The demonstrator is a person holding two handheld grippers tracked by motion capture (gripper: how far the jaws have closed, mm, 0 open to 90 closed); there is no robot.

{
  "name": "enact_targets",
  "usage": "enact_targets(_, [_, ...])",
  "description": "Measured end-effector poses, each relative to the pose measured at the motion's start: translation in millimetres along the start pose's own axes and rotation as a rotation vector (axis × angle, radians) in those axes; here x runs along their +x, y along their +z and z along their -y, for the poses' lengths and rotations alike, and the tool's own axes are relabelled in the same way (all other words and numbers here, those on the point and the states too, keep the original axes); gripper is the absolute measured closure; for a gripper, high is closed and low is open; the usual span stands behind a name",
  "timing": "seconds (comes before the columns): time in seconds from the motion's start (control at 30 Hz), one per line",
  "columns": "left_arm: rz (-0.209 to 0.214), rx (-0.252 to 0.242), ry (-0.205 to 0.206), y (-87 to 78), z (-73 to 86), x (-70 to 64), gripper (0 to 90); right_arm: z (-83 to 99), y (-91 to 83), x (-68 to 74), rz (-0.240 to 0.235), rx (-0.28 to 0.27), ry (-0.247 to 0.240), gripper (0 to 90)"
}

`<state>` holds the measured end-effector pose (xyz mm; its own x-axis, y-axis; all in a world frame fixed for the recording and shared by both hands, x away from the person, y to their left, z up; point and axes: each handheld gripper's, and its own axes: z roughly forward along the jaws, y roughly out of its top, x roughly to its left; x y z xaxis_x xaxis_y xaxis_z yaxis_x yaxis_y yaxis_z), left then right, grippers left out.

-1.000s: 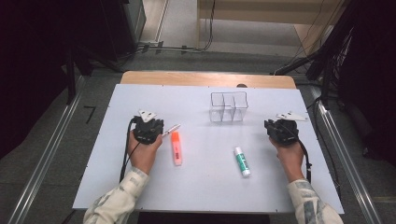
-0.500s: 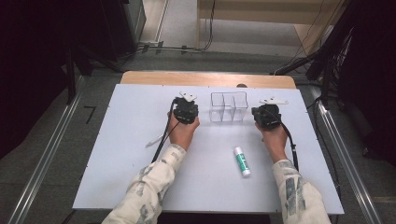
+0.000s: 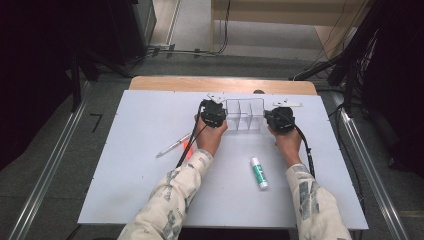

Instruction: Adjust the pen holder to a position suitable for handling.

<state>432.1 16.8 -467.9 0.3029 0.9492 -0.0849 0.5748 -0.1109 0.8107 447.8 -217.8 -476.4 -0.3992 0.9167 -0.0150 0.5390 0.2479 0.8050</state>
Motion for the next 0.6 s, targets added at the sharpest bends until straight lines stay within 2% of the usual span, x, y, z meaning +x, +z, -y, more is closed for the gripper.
enact_targets(0.07, [0.004,0.001,0.000,0.0,0.1,0.7,90.0,-0.9,0.0,2.3,0.016,-0.001,-0.011,87.9])
enact_targets(0.33, [0.006,0.015,0.015,-5.0,0.6,5.6,90.0,-0.4,-2.3,6.7,-0.006,0.008,-0.027,88.3])
enact_targets(0.53, [0.017,0.032,0.017,-23.5,12.2,15.8,90.0,4.2,-9.0,20.1,-0.058,0.017,-0.040,88.3])
enact_targets(0.6, [0.021,0.040,0.026,-32.9,17.3,19.3,90.0,7.6,-13.8,27.6,-0.073,0.021,-0.028,88.3])
